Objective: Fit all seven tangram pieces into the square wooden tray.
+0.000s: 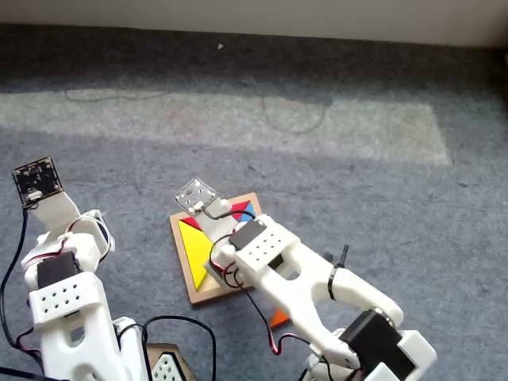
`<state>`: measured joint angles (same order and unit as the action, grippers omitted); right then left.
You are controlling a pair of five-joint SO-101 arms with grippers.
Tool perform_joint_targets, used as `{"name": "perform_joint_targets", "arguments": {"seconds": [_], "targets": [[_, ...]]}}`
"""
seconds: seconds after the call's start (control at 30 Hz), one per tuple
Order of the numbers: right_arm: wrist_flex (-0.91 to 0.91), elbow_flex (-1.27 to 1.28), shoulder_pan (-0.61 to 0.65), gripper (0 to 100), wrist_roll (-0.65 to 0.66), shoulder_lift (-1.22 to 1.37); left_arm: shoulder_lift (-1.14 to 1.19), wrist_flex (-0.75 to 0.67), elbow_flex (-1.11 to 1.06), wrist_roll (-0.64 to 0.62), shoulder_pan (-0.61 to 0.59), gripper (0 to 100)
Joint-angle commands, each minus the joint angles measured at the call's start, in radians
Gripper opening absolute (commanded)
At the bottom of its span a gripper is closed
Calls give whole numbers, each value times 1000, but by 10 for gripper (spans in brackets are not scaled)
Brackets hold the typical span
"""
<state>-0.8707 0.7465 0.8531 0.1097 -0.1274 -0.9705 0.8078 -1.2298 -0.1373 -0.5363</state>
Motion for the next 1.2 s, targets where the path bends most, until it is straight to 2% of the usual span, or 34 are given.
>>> {"name": "perform_joint_targets", "arguments": {"seconds": [0.0,0.3,0.4,0.57,0.9,1.0,1.17], "targets": [[-45,4,-71,17,72,-67,-15,-17,5,-12,-8,172],[-54,-1,-203,17,109,-117,-15,-17,5,-12,-8,172],[-148,-31,-203,15,109,-140,-15,-17,5,-12,-8,172],[-277,-93,-214,15,103,-361,-15,-17,4,-12,-8,172],[-430,114,-294,24,109,-831,-15,-17,4,-12,-8,172],[-499,157,-292,79,118,-851,-15,-17,4,-12,-8,172],[-526,213,-291,249,252,-851,-15,-17,4,-12,-8,172]]}}
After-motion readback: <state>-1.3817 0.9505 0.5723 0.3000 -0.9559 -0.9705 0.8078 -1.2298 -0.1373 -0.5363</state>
